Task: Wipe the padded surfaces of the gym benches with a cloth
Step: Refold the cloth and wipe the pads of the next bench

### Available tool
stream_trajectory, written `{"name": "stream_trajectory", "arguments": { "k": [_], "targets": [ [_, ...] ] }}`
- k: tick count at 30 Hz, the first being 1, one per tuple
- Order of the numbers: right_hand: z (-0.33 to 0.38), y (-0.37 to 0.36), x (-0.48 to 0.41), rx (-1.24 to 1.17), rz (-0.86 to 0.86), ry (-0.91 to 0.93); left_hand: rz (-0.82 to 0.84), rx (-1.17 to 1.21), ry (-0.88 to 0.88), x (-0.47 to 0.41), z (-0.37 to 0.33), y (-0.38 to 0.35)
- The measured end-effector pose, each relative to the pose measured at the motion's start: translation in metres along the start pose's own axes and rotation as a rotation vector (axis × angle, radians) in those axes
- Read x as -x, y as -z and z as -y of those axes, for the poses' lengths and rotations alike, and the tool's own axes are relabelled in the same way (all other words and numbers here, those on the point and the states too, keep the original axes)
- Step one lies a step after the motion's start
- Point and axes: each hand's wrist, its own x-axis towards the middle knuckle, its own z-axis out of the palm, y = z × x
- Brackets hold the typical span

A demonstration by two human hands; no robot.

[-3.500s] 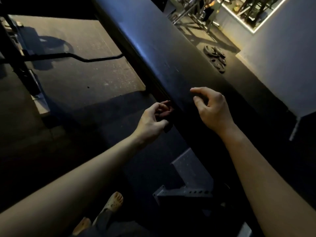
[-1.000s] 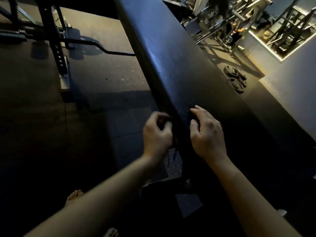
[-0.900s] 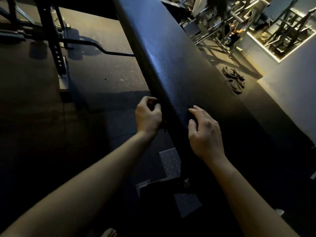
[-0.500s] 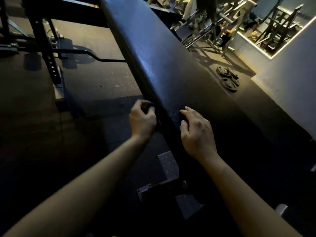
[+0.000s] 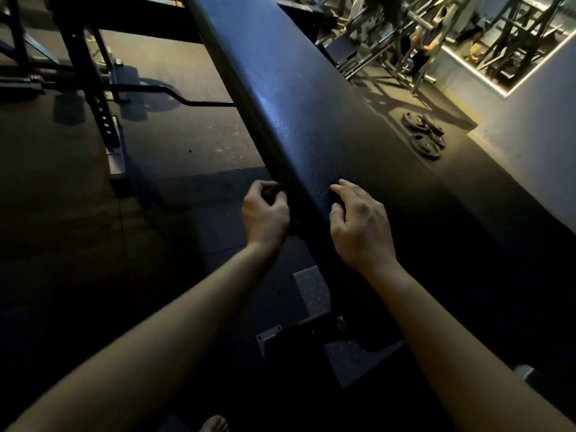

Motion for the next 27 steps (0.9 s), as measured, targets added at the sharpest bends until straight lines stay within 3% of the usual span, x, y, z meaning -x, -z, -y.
{"name": "stream_trajectory", "arguments": {
  "k": [3,8,11,14,16,20,27],
  "targets": [
    [0.0,-0.001,0.001,-0.003,-0.003,0.006,-0.01,0.011,-0.003,0.031,0.003,-0.002],
    [-0.002,-0.002,-0.001,-0.003,-0.018,0.006,0.238,0.108,0.04,0.146,0.013,0.015],
    [-0.003,-0.002,-0.002,-0.007,-0.013,0.008,0.111,0.051,-0.008,0.084,0.011,0.004],
    [-0.002,-0.002,0.0,-0.014,-0.013,0.006,-0.037,0.116,0.078,0.032,0.006,-0.006],
    [-0.002,-0.001,0.0,-0.021,-0.012,0.01,-0.068,0.128,0.093,0.058,0.007,-0.012],
    [-0.003,-0.001,0.0,-0.027,-0.019,0.01,0.097,0.224,0.226,0.154,0.016,0.001],
    [-0.002,0.0,0.0,-0.035,-0.01,0.019,-0.073,0.259,0.11,-0.007,0.0,-0.014]
  ]
}}
